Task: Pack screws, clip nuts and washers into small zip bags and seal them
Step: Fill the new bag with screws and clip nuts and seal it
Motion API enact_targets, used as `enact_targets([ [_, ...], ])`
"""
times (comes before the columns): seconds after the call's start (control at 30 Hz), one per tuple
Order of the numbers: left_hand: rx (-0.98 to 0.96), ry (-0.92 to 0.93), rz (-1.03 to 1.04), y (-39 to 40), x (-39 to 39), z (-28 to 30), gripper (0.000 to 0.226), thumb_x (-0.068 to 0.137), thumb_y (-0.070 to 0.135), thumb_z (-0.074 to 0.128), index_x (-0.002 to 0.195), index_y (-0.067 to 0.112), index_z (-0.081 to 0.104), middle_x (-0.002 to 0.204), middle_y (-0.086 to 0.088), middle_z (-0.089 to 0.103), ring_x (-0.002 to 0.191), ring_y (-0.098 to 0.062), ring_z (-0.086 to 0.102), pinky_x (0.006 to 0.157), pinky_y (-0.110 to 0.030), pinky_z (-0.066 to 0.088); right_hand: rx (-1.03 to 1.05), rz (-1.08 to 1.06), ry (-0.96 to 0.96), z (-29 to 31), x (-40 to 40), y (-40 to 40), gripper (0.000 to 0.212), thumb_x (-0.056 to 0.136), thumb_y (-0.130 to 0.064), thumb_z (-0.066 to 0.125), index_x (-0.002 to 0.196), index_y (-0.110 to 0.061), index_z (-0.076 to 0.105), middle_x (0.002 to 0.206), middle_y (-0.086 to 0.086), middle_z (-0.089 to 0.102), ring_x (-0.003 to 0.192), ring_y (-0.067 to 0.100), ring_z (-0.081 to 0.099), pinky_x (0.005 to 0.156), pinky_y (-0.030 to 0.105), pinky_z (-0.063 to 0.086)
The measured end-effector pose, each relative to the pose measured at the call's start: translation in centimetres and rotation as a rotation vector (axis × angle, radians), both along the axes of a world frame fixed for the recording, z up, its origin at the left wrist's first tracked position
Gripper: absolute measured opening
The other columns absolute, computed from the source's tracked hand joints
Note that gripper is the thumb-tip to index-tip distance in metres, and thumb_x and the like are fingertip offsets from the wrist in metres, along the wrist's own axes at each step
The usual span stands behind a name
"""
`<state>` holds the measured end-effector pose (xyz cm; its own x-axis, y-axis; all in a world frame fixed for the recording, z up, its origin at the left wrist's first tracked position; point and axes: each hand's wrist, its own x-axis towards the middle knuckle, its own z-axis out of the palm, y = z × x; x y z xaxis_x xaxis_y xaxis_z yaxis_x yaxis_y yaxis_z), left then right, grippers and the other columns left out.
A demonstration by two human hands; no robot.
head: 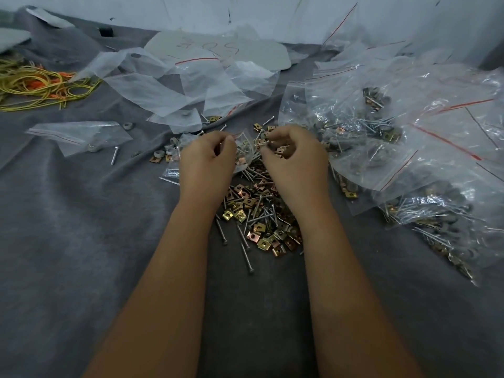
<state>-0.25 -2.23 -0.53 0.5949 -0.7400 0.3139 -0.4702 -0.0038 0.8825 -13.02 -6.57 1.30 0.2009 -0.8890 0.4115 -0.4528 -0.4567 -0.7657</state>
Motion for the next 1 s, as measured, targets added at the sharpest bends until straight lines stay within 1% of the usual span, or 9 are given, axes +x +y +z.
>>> enact_targets([
  [0.07,-0.013,0.002,-0.017,0.0,-0.1,0.0,0.022,0.097,0.025,0.049,0.091,0.03,0.07,0.06,0.003,0.058,0.047,0.0,0.046,0.043,-0.012,0.032,-0.038,0.108,-0.001,0.0,1.0,0.6,0.01,0.082,-0.019,0.073,0.086,-0.024,0.066,0.089,-0.013,0.062,0.082,0.0,0.053,0.071,0.019,0.044],
  [0.17,-0.038,0.077,-0.039,0.1,-0.1,0.2,0.027,0.097,0.022,0.049,0.08,0.034,0.066,0.067,0.002,0.065,0.056,-0.001,0.056,0.048,-0.014,0.043,-0.059,0.206,0.063,-0.2,2.0,0.8,0.009,0.087,-0.019,0.069,0.095,-0.015,0.074,0.095,-0.005,0.065,0.096,0.012,0.056,0.085,0.033,0.047],
  [0.27,-0.058,0.166,0.006,0.1,0.2,0.6,0.025,0.096,0.022,0.049,0.083,0.024,0.071,0.067,0.0,0.065,0.059,-0.007,0.056,0.054,-0.024,0.046,-0.048,0.209,-0.041,0.1,2.3,1.0,0.013,0.091,-0.019,0.063,0.1,-0.017,0.072,0.097,-0.007,0.065,0.098,0.008,0.056,0.088,0.029,0.047],
  [0.47,-0.246,0.471,0.282,0.9,4.0,3.4,0.027,0.091,0.012,0.051,0.08,0.021,0.073,0.062,-0.009,0.043,0.059,-0.022,0.038,0.058,-0.031,0.029,-0.043,0.149,-0.063,1.7,4.6,0.5,0.036,0.093,-0.009,0.055,0.129,-0.015,0.055,0.111,-0.006,0.052,0.098,0.008,0.053,0.085,0.022,0.048],
  [0.6,-0.465,0.436,0.45,2.1,8.5,7.1,0.029,0.087,0.009,0.047,0.072,0.019,0.07,0.067,-0.004,0.054,0.064,-0.022,0.043,0.061,-0.032,0.034,0.047,0.302,0.194,1.9,8.1,-0.3,0.041,0.095,-0.008,0.052,0.135,-0.009,0.052,0.128,0.008,0.057,0.116,0.022,0.055,0.1,0.037,0.046],
  [0.73,-0.613,0.288,0.465,2.8,11.2,8.8,0.026,0.085,0.009,0.047,0.074,0.008,0.07,0.061,0.008,0.056,0.064,-0.011,0.049,0.063,-0.026,0.04,0.057,0.497,0.36,0.8,11.9,0.1,0.029,0.095,-0.013,0.053,0.121,-0.013,0.065,0.124,0.011,0.06,0.114,0.026,0.054,0.099,0.035,0.043],
  [0.87,-0.471,0.189,0.414,2.9,10.2,6.3,0.026,0.091,0.015,0.048,0.079,0.024,0.069,0.057,0.01,0.05,0.058,-0.005,0.045,0.059,-0.023,0.036,-0.111,0.556,0.832,-0.7,14.2,0.3,0.047,0.099,-0.041,0.043,0.144,-0.028,0.043,0.148,-0.001,0.042,0.137,0.022,0.031,0.116,0.04,0.022],
  [0.93,-0.363,0.242,0.378,2.7,9.5,4.3,0.026,0.093,0.016,0.048,0.082,0.026,0.069,0.056,0.007,0.047,0.057,-0.008,0.043,0.057,-0.025,0.033,-0.204,0.507,0.852,-0.9,13.5,0.3,0.045,0.099,-0.042,0.042,0.143,-0.03,0.045,0.144,-0.002,0.045,0.136,0.022,0.033,0.114,0.04,0.024],
  [1.0,-0.304,0.327,0.34,2.5,9.0,2.7,0.025,0.094,0.015,0.047,0.092,0.017,0.072,0.056,0.006,0.046,0.056,-0.01,0.041,0.054,-0.026,0.031,-0.293,0.467,0.792,-0.6,12.2,0.3,0.037,0.097,-0.037,0.048,0.132,-0.029,0.058,0.13,0.001,0.057,0.124,0.025,0.045,0.1,0.038,0.036],
])
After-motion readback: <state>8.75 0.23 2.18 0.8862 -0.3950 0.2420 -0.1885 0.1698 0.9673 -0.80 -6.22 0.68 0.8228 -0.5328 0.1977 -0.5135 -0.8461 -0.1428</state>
